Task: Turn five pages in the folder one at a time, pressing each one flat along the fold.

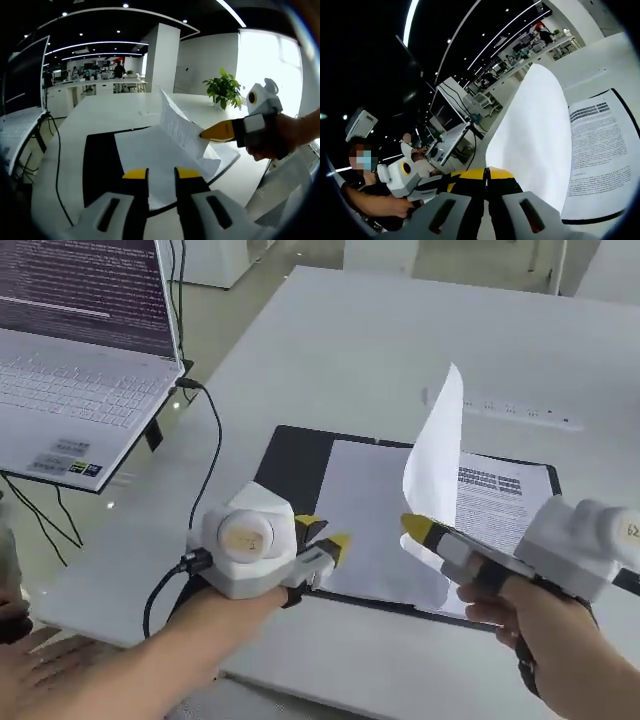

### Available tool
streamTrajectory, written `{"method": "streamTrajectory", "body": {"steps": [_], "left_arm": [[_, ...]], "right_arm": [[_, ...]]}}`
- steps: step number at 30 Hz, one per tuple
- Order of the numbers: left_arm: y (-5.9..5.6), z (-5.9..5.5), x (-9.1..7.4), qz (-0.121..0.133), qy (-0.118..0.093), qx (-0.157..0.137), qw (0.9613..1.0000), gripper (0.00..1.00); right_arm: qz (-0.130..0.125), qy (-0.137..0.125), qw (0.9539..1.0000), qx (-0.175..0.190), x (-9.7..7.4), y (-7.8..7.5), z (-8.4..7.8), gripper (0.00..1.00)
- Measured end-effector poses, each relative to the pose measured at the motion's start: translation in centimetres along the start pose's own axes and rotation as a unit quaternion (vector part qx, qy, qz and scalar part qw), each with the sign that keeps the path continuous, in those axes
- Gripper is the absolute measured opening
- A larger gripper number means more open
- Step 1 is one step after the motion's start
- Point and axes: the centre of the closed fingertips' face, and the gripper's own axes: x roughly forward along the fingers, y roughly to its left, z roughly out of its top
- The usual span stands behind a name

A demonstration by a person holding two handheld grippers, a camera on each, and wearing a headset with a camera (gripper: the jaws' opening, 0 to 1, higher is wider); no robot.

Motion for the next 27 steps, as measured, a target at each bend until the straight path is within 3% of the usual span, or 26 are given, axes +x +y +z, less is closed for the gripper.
{"method": "streamTrajectory", "body": {"steps": [6,13,20,27], "left_arm": [[2.7,-0.4,-1.5,0.029,-0.012,-0.018,0.9993,0.18],[4.7,-1.0,-1.9,0.046,-0.018,-0.037,0.9981,0.18],[4.8,-1.6,-0.6,0.043,-0.010,-0.039,0.9982,0.18],[4.2,-1.4,1.9,0.036,-0.006,-0.044,0.9984,0.17]], "right_arm": [[-0.001,0.044,0.9990,0.002,3.4,-0.1,-2.7,0.00],[-0.020,0.103,0.9944,0.005,6.4,-1.8,-7.0,0.00],[-0.036,0.135,0.9901,0.009,7.9,-2.9,-9.5,0.00],[-0.046,0.145,0.9882,0.016,8.4,-4.4,-10.7,0.00]]}}
